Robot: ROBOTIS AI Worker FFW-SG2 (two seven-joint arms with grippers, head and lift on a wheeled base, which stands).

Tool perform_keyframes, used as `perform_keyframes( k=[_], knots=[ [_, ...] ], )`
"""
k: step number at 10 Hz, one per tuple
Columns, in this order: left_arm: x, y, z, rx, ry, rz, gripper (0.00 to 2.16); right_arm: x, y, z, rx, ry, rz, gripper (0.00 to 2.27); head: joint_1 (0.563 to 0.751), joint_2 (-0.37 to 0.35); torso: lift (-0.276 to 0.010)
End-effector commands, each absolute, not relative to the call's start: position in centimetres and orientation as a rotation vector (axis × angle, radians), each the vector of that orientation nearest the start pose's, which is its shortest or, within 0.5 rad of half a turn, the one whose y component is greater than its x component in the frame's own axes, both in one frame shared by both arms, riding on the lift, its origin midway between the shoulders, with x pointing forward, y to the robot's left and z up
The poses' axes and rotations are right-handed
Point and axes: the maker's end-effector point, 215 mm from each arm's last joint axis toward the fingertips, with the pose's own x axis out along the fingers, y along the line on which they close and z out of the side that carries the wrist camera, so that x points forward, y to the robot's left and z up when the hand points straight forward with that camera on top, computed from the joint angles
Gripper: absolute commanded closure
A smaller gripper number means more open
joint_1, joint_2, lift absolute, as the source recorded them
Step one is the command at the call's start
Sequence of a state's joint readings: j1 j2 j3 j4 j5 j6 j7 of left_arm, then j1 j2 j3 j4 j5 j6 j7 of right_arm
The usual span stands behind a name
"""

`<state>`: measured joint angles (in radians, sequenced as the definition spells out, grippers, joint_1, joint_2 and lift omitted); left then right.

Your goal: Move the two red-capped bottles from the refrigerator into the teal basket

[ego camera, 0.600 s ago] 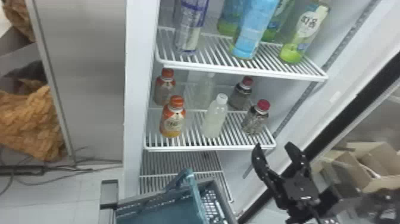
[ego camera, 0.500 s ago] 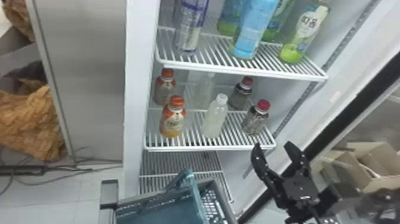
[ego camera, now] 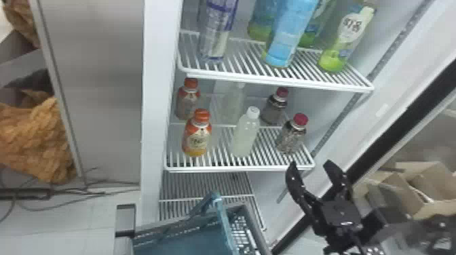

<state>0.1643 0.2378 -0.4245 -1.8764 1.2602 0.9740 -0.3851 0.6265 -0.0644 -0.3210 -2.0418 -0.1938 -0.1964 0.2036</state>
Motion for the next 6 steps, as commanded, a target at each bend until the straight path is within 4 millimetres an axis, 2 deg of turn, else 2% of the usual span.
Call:
perform_keyframes(
  k=[1, 6],
  knots=[
    [25.1, -12.5, -34.8, -1.034, 0.924, -1.289, 1.13, 39.4, -36.3, -31.5, -0.058, -0.065, -0.048, 0.25, 0.695, -0.350, -0.228],
    [25.0, -12.5, -34.8, -1.032, 0.927, -1.292, 1.13, 42.5, -37.3, -32.9, -0.033, -0.070, -0.076, 0.25, 0.695, -0.350, -0.228]
  ],
)
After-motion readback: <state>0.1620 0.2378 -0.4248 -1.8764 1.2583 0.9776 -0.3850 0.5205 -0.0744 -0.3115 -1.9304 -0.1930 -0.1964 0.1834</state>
